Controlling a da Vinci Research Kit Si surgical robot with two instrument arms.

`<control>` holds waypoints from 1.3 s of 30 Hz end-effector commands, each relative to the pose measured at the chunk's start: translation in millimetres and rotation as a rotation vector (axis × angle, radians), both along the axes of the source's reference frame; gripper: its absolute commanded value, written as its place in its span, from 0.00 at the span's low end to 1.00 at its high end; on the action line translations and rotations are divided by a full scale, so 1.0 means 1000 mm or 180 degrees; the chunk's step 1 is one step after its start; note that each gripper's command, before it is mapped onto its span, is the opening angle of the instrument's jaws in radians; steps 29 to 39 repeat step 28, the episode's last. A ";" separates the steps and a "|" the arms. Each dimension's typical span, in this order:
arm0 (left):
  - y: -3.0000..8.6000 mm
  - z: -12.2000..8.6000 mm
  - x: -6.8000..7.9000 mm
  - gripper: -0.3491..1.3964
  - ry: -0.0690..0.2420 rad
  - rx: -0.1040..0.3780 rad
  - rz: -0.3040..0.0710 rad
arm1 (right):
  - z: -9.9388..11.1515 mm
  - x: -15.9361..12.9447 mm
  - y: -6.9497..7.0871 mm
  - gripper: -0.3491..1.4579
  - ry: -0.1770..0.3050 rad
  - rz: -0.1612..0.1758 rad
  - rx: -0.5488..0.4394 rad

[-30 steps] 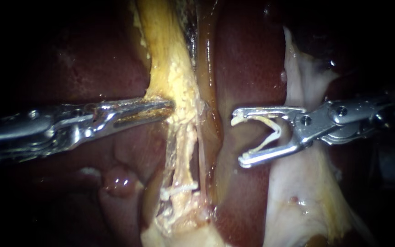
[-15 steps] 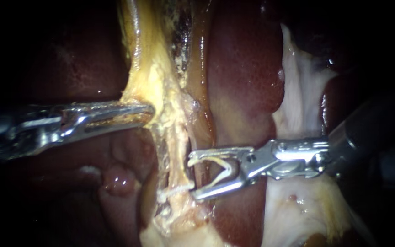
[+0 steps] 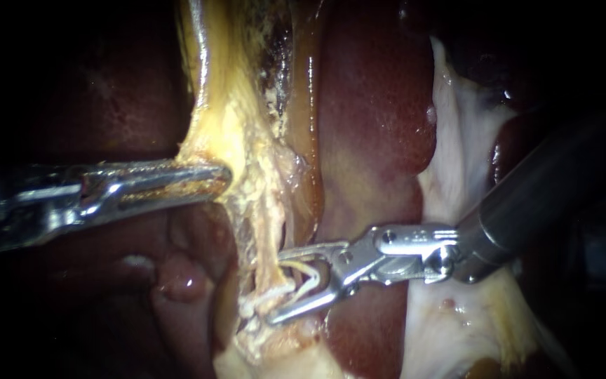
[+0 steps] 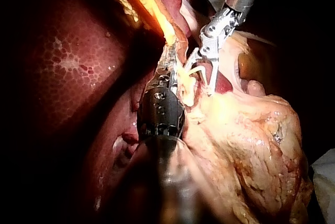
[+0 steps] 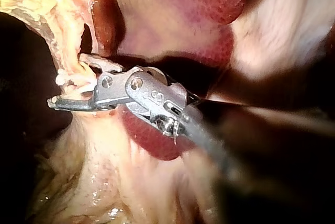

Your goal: Clipping second clip left tube

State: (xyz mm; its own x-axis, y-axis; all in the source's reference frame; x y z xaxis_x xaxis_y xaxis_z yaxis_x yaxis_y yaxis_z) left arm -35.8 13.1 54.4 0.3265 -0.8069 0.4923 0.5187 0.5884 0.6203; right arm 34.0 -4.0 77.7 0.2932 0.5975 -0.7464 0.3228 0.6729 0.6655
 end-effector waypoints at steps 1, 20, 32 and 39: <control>0.0000 0.0001 0.0000 0.00 0.0000 0.0000 0.0000 | -0.0004 0.0004 0.0000 0.50 0.0041 -0.0015 0.0022; 0.0000 0.0004 -0.0005 0.00 0.0004 -0.0004 -0.0005 | 0.0004 0.0020 -0.0002 0.00 -0.0085 -0.0071 0.0171; 0.0001 0.0005 -0.0005 0.00 0.0003 -0.0005 -0.0004 | 0.0010 0.0018 0.0000 0.00 -0.0094 -0.0055 0.0167; 0.0001 0.0005 -0.0005 0.00 0.0003 -0.0005 -0.0004 | 0.0010 0.0018 0.0000 0.00 -0.0094 -0.0055 0.0167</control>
